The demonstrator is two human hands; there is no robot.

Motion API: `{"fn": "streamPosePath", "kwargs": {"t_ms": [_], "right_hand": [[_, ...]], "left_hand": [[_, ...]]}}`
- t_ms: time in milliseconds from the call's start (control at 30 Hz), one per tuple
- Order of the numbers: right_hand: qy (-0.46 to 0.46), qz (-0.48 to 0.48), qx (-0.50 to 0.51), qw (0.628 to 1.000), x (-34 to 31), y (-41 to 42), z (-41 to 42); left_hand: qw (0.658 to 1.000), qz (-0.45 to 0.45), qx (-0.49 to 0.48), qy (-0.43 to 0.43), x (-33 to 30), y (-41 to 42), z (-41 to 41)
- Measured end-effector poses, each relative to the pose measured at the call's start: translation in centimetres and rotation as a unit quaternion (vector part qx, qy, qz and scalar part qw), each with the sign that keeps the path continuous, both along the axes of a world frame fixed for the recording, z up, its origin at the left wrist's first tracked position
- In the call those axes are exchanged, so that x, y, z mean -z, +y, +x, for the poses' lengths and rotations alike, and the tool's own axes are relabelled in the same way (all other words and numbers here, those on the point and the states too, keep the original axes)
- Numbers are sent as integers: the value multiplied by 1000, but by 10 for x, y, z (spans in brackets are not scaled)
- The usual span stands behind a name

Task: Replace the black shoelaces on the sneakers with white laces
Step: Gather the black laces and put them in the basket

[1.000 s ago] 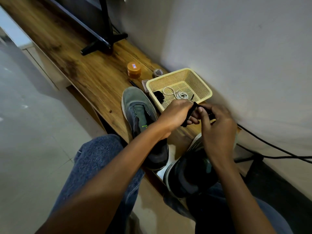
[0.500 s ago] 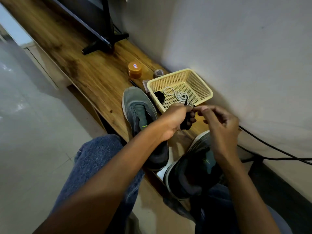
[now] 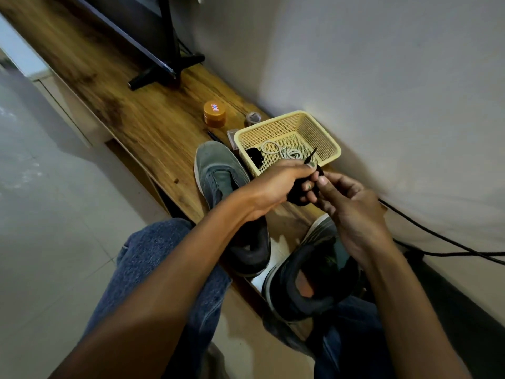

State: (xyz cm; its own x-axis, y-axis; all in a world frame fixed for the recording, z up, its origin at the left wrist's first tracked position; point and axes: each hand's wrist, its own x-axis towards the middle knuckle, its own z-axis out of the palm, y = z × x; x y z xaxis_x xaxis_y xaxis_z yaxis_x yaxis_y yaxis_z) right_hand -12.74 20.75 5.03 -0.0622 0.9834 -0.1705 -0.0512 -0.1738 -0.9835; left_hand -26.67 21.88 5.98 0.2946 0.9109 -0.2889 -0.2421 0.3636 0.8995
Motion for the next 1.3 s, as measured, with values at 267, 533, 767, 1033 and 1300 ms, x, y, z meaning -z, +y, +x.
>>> {"fn": "streamPosePath", "kwargs": {"t_ms": [267,533,767,1033,1300], "right_hand": [[-84,28,11,996,4,2,-3],[-208,93,56,972,2,0,-2],[-304,175,67,934,-3,-1,1],[-98,28,165,981,-10,-1,3],[-20,-101,175,979,-10,0,3]], "left_hand": [[971,169,-16,168,10,-1,7],[988,74,-65,119,22,-1,13],[993,51,-30,98,18,-1,14],[1000,13,18,-4,14,-1,11],[999,21,31,-8,15,-2,14]]}}
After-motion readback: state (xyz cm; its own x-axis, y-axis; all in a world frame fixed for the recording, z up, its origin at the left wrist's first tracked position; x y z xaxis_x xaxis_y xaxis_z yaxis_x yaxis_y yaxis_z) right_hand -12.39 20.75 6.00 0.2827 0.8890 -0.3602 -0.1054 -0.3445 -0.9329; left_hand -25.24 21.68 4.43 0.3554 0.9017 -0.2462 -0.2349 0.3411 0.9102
